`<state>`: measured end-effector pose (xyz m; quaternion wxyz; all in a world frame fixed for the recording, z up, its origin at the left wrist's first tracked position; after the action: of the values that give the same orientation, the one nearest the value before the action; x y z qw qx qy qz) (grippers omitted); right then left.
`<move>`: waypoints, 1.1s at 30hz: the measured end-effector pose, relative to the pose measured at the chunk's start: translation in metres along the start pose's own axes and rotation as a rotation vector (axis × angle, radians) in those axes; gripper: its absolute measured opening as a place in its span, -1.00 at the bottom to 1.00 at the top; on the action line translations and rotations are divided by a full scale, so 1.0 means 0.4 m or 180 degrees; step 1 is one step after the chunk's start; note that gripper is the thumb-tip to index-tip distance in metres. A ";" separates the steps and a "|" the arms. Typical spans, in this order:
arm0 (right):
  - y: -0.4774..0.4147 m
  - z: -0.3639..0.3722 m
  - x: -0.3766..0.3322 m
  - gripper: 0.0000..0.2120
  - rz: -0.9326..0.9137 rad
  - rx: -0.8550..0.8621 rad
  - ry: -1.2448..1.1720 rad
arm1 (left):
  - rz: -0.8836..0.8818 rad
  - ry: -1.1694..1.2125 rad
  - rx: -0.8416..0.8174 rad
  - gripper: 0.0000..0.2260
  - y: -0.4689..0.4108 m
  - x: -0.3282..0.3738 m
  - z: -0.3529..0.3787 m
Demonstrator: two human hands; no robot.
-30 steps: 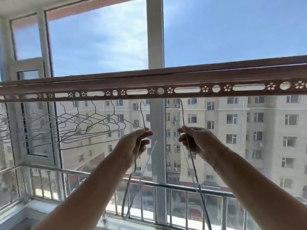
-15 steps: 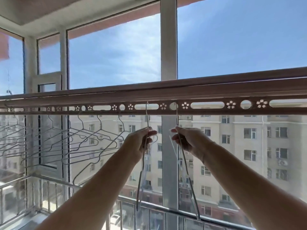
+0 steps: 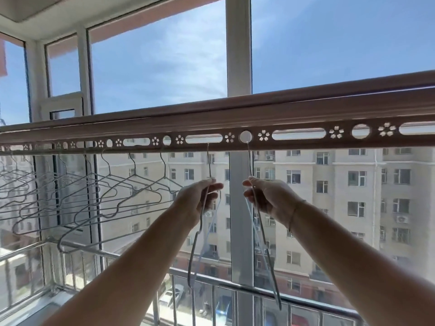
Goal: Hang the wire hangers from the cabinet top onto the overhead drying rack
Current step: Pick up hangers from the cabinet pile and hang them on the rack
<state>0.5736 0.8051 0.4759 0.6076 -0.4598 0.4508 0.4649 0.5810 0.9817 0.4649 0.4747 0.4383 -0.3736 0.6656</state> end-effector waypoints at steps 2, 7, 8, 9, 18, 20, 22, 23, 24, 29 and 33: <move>0.004 -0.001 0.002 -0.78 -0.0011 0.0042 -0.0008 | 0.0006 -0.0102 -0.0111 -0.85 0.004 -0.001 -0.010; 0.019 -0.037 0.036 -0.78 -0.0037 0.0290 -0.0200 | -0.0003 -0.0294 -0.0057 -0.80 0.006 -0.057 -0.111; 0.025 -0.052 0.052 -0.78 -0.0077 0.0357 -0.0138 | -0.0038 -0.0300 -0.0004 -0.80 0.013 -0.078 -0.137; 0.032 -0.068 0.070 -0.77 -0.0131 0.0431 -0.0035 | -0.0080 -0.0280 0.0039 -0.81 0.018 -0.102 -0.163; 0.193 -0.242 0.276 -0.60 -0.0365 0.0659 0.0754 | -0.0368 -0.0836 -0.0567 -0.74 0.204 -0.352 -0.239; 0.247 -0.284 0.311 -0.58 -0.0340 0.0702 0.0858 | -0.0441 -0.0910 -0.0867 -0.67 0.271 -0.390 -0.221; 0.304 -0.331 0.341 -0.56 -0.0276 0.0791 0.0904 | -0.0474 -0.1006 -0.1073 -0.72 0.331 -0.427 -0.200; 0.332 -0.355 0.356 -0.57 -0.0233 0.0844 0.0894 | -0.0495 -0.1062 -0.1172 -0.75 0.359 -0.446 -0.189; 0.362 -0.380 0.369 -0.57 -0.0181 0.0900 0.0870 | -0.0515 -0.1099 -0.1276 -0.76 0.385 -0.466 -0.175; 0.518 -0.523 0.407 -0.54 0.0020 0.1251 0.0687 | -0.0648 -0.1213 -0.1785 -0.69 0.522 -0.548 -0.083; 0.635 -0.664 0.408 -0.53 0.0073 0.1673 0.0657 | -0.0775 -0.1207 -0.2185 -0.68 0.637 -0.599 0.030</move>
<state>0.3191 0.6066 0.2359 0.6516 -0.3263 0.6206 0.2896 0.3790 0.8288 0.2236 0.5915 0.4103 -0.6002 0.3486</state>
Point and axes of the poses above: each hand's wrist, its own y-axis away from the middle knuckle, its own z-axis out of the palm, x = y × z, the point moved 4 cm from there along -y, towards the middle knuckle, and after that the axes turned 13 degrees about x, right-handed, at the moved point
